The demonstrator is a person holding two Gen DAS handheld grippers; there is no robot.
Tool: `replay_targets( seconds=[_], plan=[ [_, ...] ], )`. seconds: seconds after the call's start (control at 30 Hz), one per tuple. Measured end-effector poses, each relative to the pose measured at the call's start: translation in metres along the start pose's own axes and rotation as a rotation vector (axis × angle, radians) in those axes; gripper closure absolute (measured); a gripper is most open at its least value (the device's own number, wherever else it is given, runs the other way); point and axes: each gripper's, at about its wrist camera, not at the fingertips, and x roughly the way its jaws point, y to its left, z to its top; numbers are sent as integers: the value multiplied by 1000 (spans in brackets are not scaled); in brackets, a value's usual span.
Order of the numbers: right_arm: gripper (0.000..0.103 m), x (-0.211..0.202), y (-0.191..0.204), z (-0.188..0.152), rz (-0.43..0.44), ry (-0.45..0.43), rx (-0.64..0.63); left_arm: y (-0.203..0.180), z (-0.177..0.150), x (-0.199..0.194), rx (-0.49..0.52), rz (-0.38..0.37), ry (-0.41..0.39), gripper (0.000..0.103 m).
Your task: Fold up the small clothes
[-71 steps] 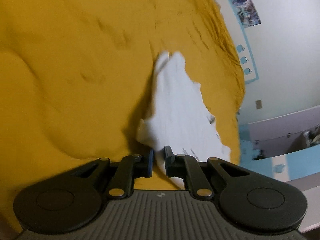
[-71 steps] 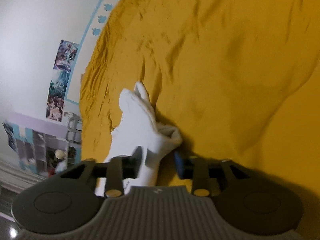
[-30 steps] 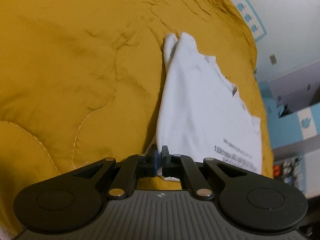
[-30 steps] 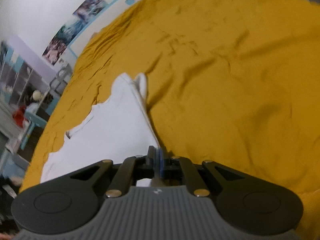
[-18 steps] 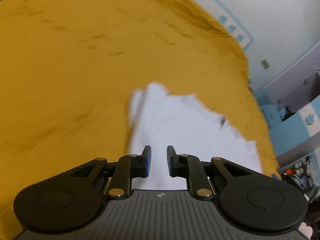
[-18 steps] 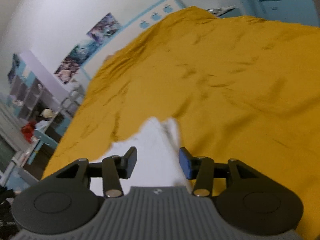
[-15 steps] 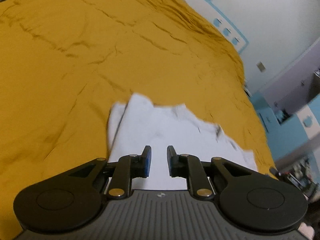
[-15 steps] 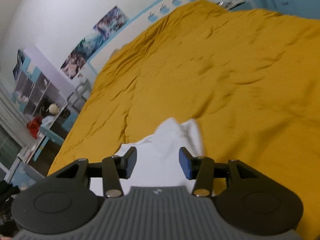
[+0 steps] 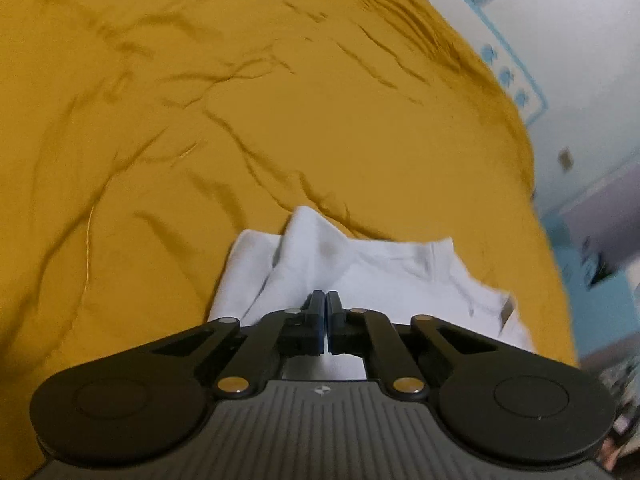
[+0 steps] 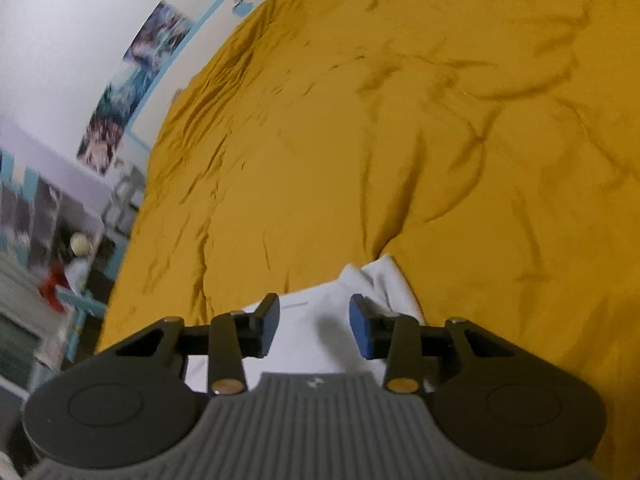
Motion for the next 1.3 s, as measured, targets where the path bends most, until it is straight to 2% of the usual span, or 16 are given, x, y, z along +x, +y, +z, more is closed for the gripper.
replay_targets(
  seconds=[0.13,0.2,0.27,0.4,0.57,0.67,0.77,0.83,0.9,0.97,1.03,1.1,1.13,1.2,1.27,1.3],
  plan=[
    [70,-9,10,-2,-29,1,-22,-3,-3,-21,-3,-5,-10,92],
    [63,-28,33,-5,-41,2,-102,-12,-4,-45,25,13,-41,88],
    [57,-58,59,-17,10,-30,-205,-24,-13,-72,77,-31,-77,81],
    [53,-119,98,-59,66,-39,-396,-48,-39,-115,191,-15,-72,67],
    [51,-169,109,-118,81,-2,-536,-65,-94,-146,289,22,-13,65],
    [51,-184,91,-141,77,31,-499,-52,-121,-158,255,-7,5,65],
    [51,-192,61,-155,81,52,-450,-32,-129,-153,195,15,43,65],
    [51,-191,48,-161,50,65,-463,-16,-133,-149,190,37,30,70],
    [51,-190,32,-162,-68,52,-460,-2,-134,-148,171,31,29,83],
    [62,-194,9,-157,-82,31,-380,9,-132,-151,131,21,23,89],
    [65,-202,-3,-154,-76,16,-265,9,-131,-156,110,28,27,89],
    [61,-210,8,-156,-84,-14,-258,-5,-129,-162,129,26,20,78],
    [53,-213,20,-161,-70,-37,-289,-15,-129,-163,160,24,6,76],
    [50,-213,50,-174,16,-60,-331,-40,-133,-163,222,-23,-20,71],
    [50,-201,75,-192,104,-23,-348,-64,-139,-152,252,-82,-7,63],
    [50,-191,87,-203,137,5,-361,-73,-142,-144,260,-102,6,62]
  ],
)
